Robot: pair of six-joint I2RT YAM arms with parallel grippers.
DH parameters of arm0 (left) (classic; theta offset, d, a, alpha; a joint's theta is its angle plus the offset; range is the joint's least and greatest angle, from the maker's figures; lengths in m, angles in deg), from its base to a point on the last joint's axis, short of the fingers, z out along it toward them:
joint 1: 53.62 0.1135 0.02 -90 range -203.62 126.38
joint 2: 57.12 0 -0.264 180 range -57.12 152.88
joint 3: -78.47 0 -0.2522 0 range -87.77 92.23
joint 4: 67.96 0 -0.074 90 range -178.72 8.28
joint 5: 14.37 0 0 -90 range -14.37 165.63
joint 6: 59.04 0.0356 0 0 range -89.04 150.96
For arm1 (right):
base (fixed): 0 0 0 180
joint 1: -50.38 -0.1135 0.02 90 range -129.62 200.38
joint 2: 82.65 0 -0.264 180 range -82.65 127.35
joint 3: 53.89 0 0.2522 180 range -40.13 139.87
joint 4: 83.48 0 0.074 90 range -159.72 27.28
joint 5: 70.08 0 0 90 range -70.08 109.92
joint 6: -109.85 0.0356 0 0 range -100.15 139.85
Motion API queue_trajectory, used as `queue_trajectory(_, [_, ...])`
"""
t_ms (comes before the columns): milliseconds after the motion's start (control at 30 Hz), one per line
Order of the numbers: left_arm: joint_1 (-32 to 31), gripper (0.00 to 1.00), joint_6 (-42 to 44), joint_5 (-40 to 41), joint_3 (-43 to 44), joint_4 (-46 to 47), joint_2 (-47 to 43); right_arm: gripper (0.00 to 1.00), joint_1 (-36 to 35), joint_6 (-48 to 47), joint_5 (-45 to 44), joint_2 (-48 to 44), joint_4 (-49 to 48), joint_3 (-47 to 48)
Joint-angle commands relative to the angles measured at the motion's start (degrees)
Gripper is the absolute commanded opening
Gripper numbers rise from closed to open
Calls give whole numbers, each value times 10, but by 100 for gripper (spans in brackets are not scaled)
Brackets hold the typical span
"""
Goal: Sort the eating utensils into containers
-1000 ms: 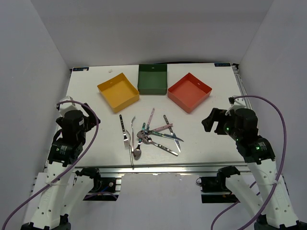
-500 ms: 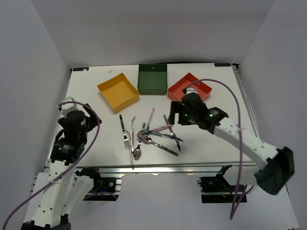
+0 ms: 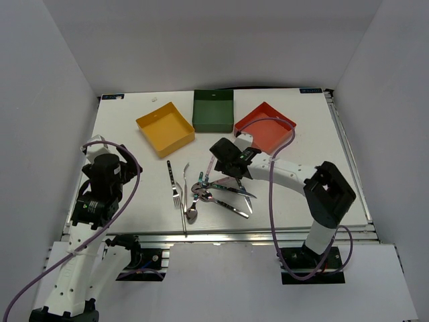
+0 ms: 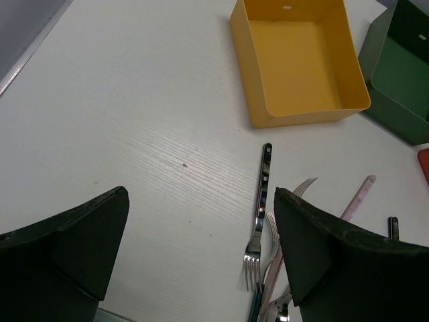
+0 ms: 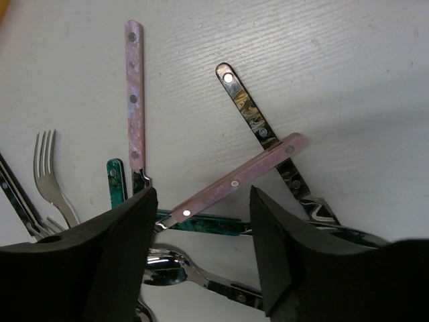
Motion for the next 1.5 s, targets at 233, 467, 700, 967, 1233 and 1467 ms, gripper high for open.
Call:
queue_trajectory(233, [3,98,-3,1,1,10,-8,54,-9,239,-40,55,36,11])
queue_trajectory(467, [2,98,-3,-1,0,10,-8,52,-8,272,-24,79,19,-4])
queue_trajectory(700, [3,98,-3,-2,0,11,-6,44,-9,335,-5,100,33,-10])
queue_trajectory(967, [3,98,-1,-4,0,11,-2,19,-11,384,-12,97,41,-4])
queue_trajectory(1233, [2,98,-1,-5,1,11,-1,1,-11,401,-12,87,22,19])
queue_trajectory(1467, [3,98,-1,-4,-1,11,-5,0,-9,358,-20,51,-27,60])
